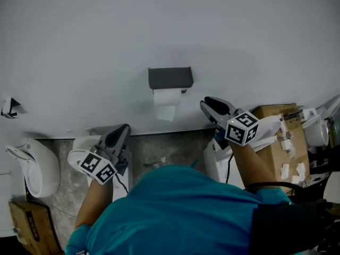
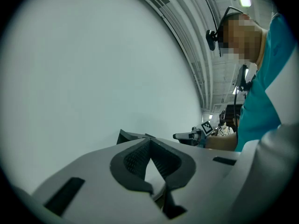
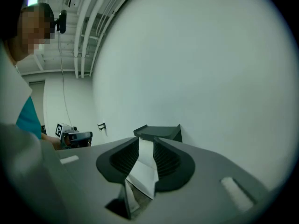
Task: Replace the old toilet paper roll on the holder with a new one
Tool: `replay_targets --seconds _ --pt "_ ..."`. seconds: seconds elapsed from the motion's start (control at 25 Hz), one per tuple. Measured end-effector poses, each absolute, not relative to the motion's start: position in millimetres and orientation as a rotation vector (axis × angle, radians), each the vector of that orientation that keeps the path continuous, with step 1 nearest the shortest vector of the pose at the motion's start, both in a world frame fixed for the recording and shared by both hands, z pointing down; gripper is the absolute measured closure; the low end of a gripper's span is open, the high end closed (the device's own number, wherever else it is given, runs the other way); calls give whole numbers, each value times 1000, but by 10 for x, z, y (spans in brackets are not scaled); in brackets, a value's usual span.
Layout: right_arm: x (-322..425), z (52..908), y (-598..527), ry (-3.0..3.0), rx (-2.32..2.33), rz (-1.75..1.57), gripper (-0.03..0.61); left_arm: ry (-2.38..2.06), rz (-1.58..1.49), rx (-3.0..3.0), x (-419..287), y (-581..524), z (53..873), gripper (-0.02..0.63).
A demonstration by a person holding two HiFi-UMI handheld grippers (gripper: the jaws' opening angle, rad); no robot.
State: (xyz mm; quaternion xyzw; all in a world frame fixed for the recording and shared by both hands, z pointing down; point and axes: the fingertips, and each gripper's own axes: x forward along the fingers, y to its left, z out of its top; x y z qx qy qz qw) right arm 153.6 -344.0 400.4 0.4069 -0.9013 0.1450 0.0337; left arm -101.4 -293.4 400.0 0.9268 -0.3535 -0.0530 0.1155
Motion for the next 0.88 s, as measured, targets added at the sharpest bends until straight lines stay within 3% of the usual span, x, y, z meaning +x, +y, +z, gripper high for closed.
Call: replay_targets --seconds 0.28,0.88 --pt "1785 3998 -3152 -2802 1263 431 575 -1055 -140 2738 -858 -3066 3891 606" --pt "1674 4165 -3005 -2865 1186 474 577 -1102 -149 2701 -802 -2988 3975 606"
